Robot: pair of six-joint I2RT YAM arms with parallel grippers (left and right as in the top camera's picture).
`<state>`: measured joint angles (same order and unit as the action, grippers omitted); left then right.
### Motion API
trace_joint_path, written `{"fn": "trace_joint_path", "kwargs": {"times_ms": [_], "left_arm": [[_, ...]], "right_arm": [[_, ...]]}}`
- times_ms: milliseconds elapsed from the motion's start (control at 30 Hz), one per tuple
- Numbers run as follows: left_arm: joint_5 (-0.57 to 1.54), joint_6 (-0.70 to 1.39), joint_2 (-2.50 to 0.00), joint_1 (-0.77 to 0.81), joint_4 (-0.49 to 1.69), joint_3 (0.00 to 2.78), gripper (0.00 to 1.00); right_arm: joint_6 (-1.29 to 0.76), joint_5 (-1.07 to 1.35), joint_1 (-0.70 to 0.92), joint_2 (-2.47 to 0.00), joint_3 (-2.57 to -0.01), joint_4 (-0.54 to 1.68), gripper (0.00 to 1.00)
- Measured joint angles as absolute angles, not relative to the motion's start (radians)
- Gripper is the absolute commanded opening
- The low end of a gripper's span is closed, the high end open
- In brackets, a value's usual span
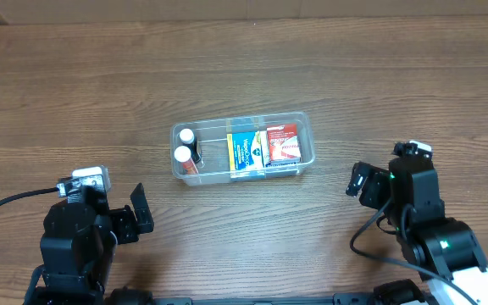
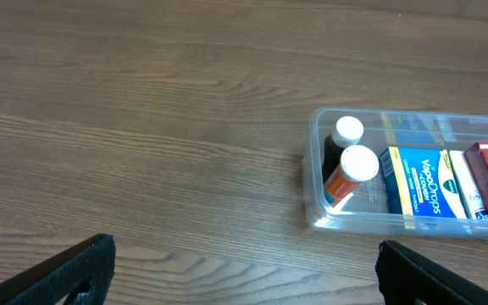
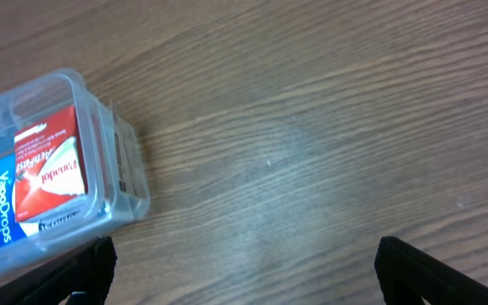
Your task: Pack container
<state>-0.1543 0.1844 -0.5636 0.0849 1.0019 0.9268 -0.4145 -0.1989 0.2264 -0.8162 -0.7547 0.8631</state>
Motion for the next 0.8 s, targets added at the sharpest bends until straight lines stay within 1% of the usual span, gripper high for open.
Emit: {"fn": "trace_joint_path", "kwargs": {"times_ms": [67,167,200,400,533,667,800], "left_arm": [[-0.154,0.184,-0.564,0.085,1.002,0.927,1.0],[-0.154,0.184,-0.564,0.085,1.002,0.927,1.0],[-0.154,0.184,-0.564,0.085,1.002,0.926,1.0],[-0.155,0.184,-0.564,0.085,1.002,0.923,1.0],[-0.155,0.184,-0.564,0.085,1.002,0.923,1.0],[-0.155,0.184,-0.564,0.085,1.002,0.922,1.0],[-0.154,0.184,-0.564,0.085,1.002,0.922,1.0]], "right_arm": [[-0.414,-0.198,0.228,-0.765,-0.739,0.86,1.0],[-0.381,-0.198,0.23,-0.654,-0.679,0.796,1.0],[-0.353,-0.189,0.23,-0.581,-0.627,0.739,1.0],[-0.225,-0.126,0.229,-0.24,-0.365,0.575,1.0],[-0.162,-0.06,0.211,-0.082,-0.26,0.462,1.0],[-0.113,-0.04,0.191,-0.018,-0.173,0.264,1.0],[-0.074,-0.025,0.191,-0.014,-0.112,0.147,1.0]]}}
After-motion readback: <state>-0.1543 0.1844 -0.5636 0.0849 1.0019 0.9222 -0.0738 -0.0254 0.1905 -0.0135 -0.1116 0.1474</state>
